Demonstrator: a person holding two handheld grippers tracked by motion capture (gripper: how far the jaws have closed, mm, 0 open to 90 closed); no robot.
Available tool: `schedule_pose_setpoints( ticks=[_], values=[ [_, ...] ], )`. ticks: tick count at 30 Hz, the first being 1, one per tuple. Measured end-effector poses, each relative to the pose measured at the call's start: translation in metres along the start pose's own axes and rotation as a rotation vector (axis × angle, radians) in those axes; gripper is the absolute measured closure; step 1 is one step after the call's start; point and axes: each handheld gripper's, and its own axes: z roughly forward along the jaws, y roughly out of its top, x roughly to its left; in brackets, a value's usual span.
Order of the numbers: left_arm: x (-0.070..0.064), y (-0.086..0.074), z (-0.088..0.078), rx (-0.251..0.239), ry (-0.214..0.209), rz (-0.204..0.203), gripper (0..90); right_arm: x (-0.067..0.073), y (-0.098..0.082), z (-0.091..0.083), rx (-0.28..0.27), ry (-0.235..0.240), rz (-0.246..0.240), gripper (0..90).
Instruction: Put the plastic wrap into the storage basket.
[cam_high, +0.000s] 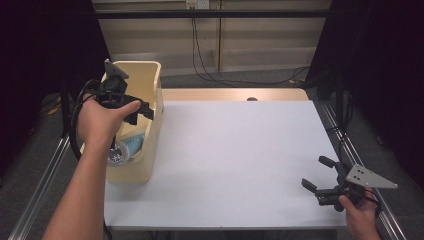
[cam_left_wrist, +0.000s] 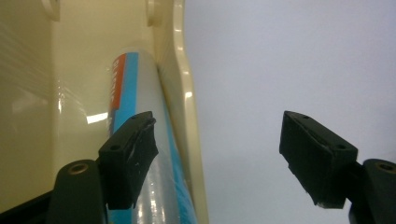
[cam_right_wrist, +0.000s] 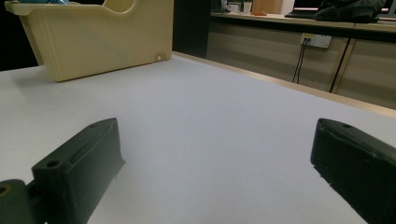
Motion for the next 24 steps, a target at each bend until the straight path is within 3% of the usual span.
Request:
schedule_pose_setpoints(
  ticks=[12,24],
  values=[
    [-0.03,0.003,0.007,0.029,-0.045,0.069,21.8,0.001,-0.001,-0.001,0.003,0.003,-0.004,1.5],
    [-0.052,0.0,0.018,0.026,-0.075,0.131,20.2,0.001,0.0,0.0,0.003,0.005,-0.005,1.5]
  ],
)
